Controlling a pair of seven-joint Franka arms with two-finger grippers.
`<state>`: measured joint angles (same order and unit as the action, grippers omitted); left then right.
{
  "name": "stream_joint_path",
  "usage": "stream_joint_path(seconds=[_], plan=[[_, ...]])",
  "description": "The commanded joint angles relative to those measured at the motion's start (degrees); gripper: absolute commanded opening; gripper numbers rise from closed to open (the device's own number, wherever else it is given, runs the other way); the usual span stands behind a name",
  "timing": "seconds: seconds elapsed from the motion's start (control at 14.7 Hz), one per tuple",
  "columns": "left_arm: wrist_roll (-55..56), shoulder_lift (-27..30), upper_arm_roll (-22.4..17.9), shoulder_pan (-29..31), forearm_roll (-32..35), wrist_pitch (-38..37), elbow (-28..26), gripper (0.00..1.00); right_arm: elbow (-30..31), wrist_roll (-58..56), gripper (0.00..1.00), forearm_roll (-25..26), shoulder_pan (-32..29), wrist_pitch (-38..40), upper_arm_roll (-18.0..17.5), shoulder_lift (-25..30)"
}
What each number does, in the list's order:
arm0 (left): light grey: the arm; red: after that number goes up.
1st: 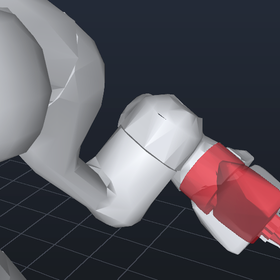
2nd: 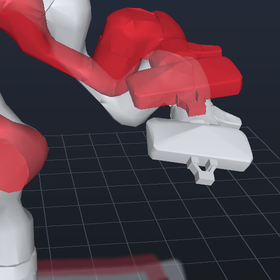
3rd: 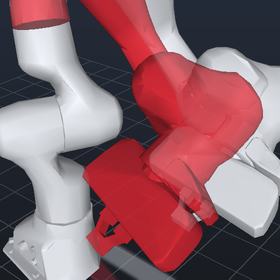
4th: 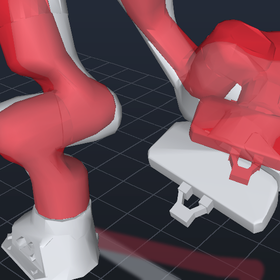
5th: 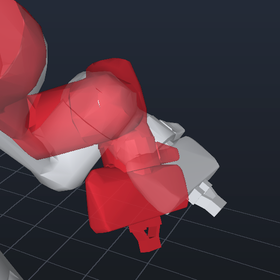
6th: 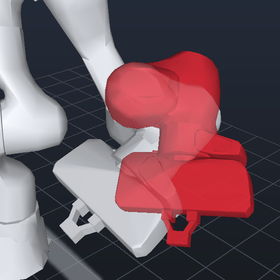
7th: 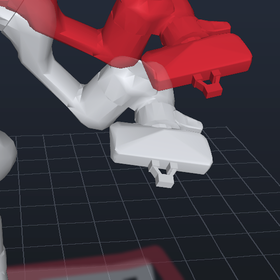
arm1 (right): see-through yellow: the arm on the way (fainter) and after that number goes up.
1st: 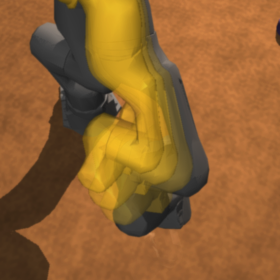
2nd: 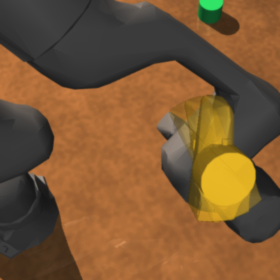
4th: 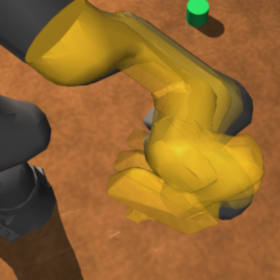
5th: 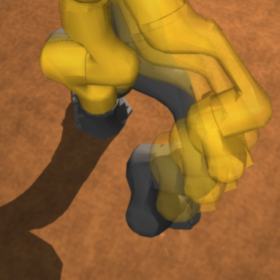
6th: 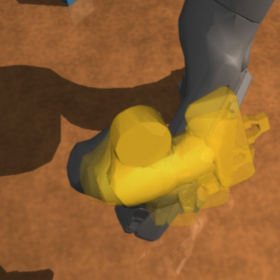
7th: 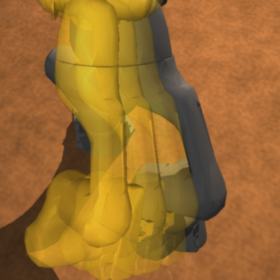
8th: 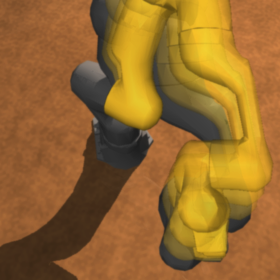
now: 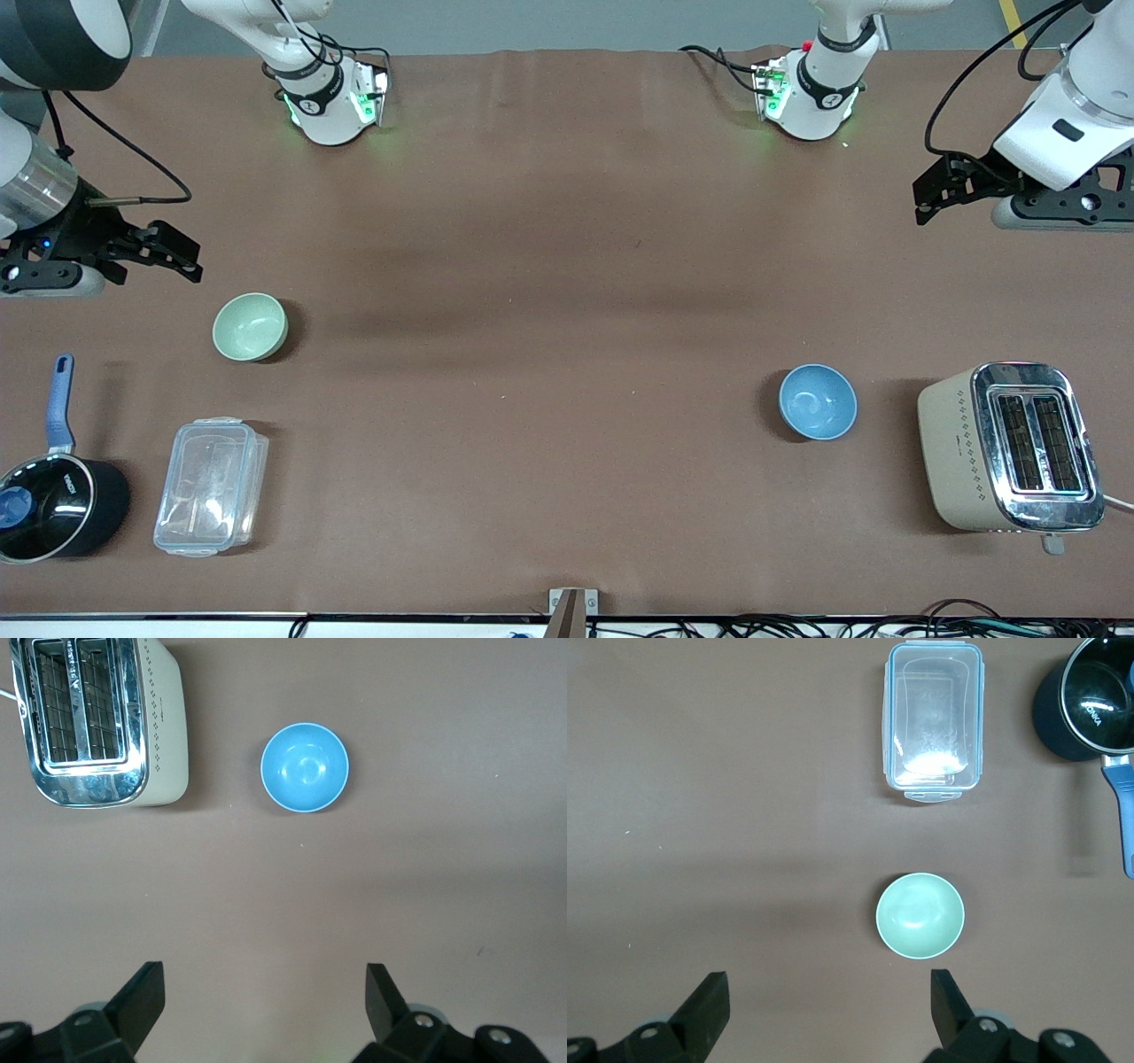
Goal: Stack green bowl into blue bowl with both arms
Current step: 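Reach the right gripper to the green bowl while the left gripper reaches the blue bowl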
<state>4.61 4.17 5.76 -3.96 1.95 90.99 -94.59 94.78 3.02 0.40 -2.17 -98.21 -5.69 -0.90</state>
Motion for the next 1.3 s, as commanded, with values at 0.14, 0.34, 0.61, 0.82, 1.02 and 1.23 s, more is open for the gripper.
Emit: stream_joint_path(seconds=[0.14, 0.34, 0.61, 0.82, 1.02, 1.23], plan=[[-0.48, -1.97, -0.05, 0.18, 0.07, -0.20, 1.34, 1.00, -0.13, 0.15, 1.00, 0.22, -0.64, 0.48, -0.28, -0.16], [-0.65, -7.14, -0.40, 1.66, 0.16, 1.11, 1.25, 1.00, 0.05, 0.15, 1.00, 0.22, -0.73, 0.48, -0.28, -0.16], [-0.57, -15.49, -0.40, 3.17, 0.25, 12.86, -2.16, 1.00, 1.27, 0.15, 1.00, 0.22, -2.65, 1.18, -0.02, -1.11], [-0.65, -19.71, -0.40, 5.36, 0.25, 25.76, -8.39, 1.00, 1.72, -0.20, 1.00, 0.31, -7.22, 1.53, 0.07, -4.80], [-0.30, -25.33, -0.40, 6.07, 0.34, 36.42, -11.05, 1.00, 2.07, -4.22, 1.00, 0.31, -11.70, 2.85, -0.02, -8.76], [0.40, -30.70, -0.31, 6.07, 0.34, 42.85, -11.05, 0.94, 2.25, -5.56, 1.00, 0.22, -15.83, 1.89, -0.02, -14.46]])
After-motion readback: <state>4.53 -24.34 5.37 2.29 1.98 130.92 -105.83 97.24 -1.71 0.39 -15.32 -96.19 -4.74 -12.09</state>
